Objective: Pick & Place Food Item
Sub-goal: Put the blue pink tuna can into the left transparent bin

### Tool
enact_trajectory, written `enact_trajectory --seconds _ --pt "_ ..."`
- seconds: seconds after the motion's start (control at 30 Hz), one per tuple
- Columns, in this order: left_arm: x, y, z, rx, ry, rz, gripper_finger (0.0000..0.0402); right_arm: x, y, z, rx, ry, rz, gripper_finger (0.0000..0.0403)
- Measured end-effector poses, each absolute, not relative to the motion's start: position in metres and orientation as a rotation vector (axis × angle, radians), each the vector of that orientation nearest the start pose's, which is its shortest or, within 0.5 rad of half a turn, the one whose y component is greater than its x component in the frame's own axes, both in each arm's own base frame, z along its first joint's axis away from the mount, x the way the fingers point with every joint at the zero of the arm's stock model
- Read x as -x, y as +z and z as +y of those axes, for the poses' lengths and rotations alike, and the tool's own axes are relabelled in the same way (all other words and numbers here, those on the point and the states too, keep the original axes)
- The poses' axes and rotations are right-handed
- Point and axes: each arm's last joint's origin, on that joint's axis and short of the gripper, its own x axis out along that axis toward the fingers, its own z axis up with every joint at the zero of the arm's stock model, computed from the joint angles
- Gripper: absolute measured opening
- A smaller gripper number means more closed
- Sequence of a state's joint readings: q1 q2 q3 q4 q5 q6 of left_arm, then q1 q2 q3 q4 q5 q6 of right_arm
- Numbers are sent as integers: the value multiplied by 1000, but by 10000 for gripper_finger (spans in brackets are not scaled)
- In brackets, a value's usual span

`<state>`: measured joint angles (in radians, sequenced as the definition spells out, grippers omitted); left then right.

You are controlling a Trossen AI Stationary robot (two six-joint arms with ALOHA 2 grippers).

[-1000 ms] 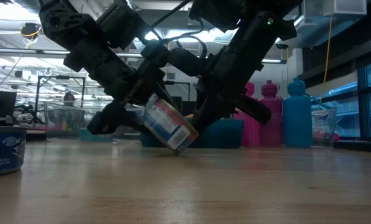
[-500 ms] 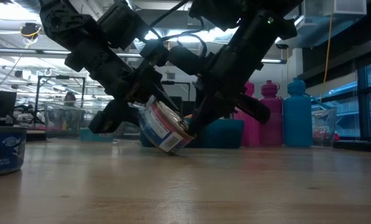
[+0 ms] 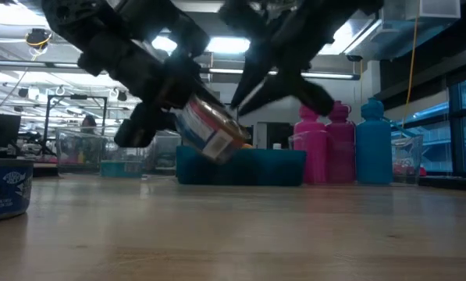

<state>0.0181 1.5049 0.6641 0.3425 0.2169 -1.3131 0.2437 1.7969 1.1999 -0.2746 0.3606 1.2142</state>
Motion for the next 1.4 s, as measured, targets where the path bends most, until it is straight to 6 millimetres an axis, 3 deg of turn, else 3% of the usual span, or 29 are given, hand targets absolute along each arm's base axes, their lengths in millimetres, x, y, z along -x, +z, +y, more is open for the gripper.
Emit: enact_trajectory --seconds 0.3,0.6,0.7,0.93,1.1,1.4 --pt "-269 211 10 1262 197 522 167 -354 234 90 -883 -511 577 48" --pt "-217 258 31 1165 311 407 167 -342 254 101 -846 -479 515 36" --pt "-199 279 39 1081 397 408 167 -341 255 104 -847 -470 517 36" --pt "-165 322 68 793 713 606 167 -339 255 109 -853 -457 522 36" --pt "-161 321 95 692 868 745 167 -340 256 109 -857 -449 511 36" --pt "-176 291 139 735 900 878 167 -338 256 114 -856 -429 524 35"
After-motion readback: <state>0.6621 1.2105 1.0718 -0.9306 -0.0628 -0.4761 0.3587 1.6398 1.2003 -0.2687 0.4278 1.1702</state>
